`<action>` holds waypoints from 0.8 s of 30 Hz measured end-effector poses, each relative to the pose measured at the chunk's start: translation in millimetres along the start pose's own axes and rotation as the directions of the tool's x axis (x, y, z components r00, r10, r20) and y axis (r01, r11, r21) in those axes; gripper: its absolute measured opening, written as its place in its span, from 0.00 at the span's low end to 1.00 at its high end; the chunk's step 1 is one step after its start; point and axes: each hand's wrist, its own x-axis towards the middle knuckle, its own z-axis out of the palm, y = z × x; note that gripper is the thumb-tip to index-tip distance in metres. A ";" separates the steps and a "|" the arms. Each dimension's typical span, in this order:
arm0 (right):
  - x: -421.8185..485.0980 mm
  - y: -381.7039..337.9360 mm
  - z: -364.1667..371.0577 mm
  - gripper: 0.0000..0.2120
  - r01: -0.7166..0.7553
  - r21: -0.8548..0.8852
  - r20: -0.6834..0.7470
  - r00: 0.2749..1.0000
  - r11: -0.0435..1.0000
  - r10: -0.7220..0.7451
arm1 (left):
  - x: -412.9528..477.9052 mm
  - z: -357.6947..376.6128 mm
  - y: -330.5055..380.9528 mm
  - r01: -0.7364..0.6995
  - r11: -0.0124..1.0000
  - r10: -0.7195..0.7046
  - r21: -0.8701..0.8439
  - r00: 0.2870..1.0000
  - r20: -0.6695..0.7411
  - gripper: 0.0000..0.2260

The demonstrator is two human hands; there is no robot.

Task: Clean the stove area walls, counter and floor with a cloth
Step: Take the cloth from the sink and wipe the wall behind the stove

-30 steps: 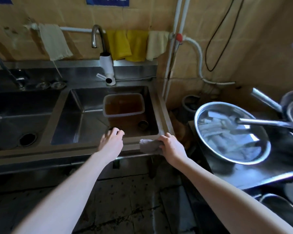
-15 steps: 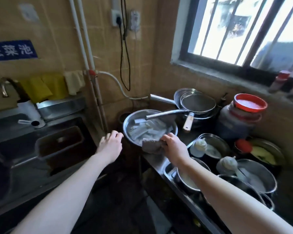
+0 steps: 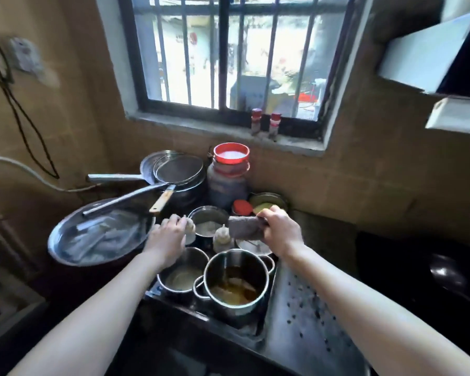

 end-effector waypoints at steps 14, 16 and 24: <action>-51.4 145.8 -95.5 0.14 -0.374 -0.116 -0.177 0.919 0.920 0.352 | 91.3 -2.5 185.2 -0.444 0.896 0.441 -0.031 0.895 -0.067 0.16; -54.3 160.0 -104.0 0.14 -0.432 -0.124 -0.189 0.894 0.893 0.406 | 100.9 -1.6 203.6 -0.494 0.868 0.491 -0.038 0.868 -0.076 0.15; -54.2 186.8 -106.0 0.14 -0.574 -0.025 -0.176 0.808 0.818 0.562 | 127.3 19.7 248.5 -0.560 0.820 0.555 -0.119 0.828 -0.073 0.15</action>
